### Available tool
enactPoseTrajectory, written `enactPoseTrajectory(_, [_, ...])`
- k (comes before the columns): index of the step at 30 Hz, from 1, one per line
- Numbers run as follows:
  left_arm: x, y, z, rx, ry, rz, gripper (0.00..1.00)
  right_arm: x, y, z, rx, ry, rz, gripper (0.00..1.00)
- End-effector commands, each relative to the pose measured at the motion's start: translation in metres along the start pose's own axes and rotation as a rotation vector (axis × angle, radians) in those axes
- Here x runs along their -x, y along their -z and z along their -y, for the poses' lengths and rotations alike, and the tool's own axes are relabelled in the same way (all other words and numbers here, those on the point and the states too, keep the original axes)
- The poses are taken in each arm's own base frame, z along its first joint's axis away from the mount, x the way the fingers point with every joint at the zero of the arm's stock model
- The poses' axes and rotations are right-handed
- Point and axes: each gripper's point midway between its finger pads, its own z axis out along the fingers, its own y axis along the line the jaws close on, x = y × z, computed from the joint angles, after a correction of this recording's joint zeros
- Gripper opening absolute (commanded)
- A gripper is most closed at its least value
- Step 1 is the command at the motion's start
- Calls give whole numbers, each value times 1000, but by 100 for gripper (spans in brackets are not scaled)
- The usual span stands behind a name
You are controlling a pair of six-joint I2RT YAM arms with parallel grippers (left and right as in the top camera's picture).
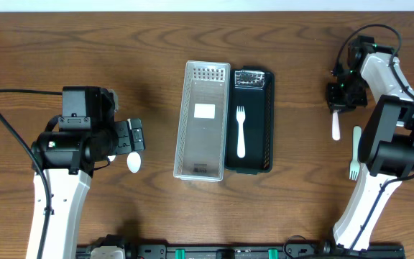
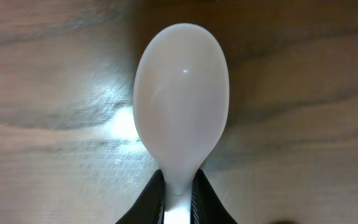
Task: Pack container
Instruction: 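Lower right gripper onto the white spoon and grasp it, then carry the spoon into the dark basket beside the fork and release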
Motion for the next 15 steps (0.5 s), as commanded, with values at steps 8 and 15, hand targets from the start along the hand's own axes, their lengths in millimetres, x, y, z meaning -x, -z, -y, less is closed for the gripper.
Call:
enactPoseTrajectory(8, [6,4,1,0,-3,17,98,12,203,-110,149,77,466,2])
enactPoseTrajectory(15, [1,0,0,3,-2,1,98,-31,204,-198,216,108,402,3])
